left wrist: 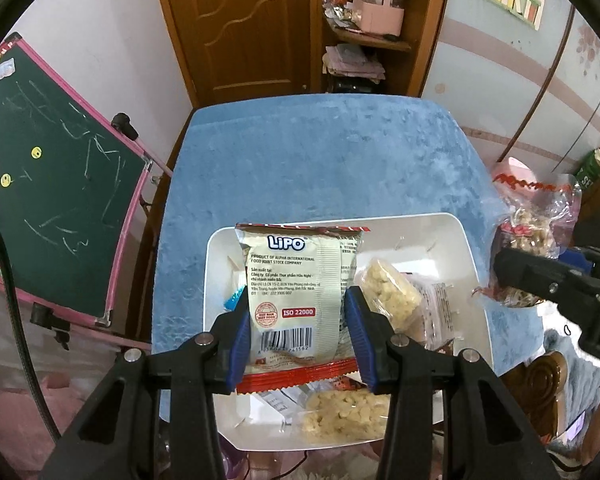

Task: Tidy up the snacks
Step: 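Carry both held snacks into the white tray and open both grippers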

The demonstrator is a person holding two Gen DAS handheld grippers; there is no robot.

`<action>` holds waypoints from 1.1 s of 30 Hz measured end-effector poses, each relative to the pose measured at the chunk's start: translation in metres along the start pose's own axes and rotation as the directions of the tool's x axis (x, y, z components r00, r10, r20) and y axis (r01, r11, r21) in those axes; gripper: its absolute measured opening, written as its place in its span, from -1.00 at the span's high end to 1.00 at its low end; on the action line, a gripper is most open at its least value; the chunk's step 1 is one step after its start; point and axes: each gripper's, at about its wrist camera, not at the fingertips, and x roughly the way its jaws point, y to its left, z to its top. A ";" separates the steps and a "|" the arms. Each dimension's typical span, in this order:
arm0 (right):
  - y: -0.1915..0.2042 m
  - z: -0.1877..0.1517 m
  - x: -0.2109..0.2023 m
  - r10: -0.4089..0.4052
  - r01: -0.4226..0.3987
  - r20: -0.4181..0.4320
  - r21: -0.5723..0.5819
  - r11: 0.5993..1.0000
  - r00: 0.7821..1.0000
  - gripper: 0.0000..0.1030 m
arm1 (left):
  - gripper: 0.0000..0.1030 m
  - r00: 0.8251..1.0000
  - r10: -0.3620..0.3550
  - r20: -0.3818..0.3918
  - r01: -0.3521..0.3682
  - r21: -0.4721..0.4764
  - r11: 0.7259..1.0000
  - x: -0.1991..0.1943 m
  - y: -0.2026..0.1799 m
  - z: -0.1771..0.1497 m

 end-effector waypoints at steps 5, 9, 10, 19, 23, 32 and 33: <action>0.002 -0.005 0.015 -0.004 0.004 -0.063 -0.003 1.000 0.998 0.24 | 0.17 1.000 0.006 -0.021 -0.006 0.000 1.000 0.007 -0.002 -0.004; 0.001 -0.011 0.029 0.013 -0.011 -0.133 0.013 1.000 0.991 0.23 | 0.14 0.999 -0.003 -0.042 0.003 -0.019 1.000 0.012 0.000 -0.006; 0.000 -0.013 0.033 0.016 -0.014 -0.153 0.018 1.000 0.988 0.22 | 0.10 0.999 -0.007 -0.045 0.006 -0.027 1.000 0.013 0.002 -0.006; -0.002 -0.012 0.030 0.035 -0.031 -0.133 0.037 0.999 0.991 0.05 | -0.74 0.999 -0.025 -0.045 0.023 -0.055 0.998 0.014 0.004 -0.007; -0.002 -0.011 0.027 0.030 -0.026 -0.116 0.038 0.999 0.993 0.05 | -0.75 0.997 -0.015 -0.071 0.011 -0.046 0.999 0.018 0.000 -0.008; -0.002 -0.010 0.020 0.006 -0.004 -0.080 0.032 0.999 0.997 0.05 | -0.75 0.997 -0.036 -0.074 0.034 -0.017 0.999 0.014 -0.012 -0.006; -0.002 -0.010 0.018 0.003 -0.001 -0.076 0.031 1.000 0.997 0.05 | -0.75 0.996 -0.040 -0.076 0.039 -0.017 0.999 0.013 -0.013 -0.006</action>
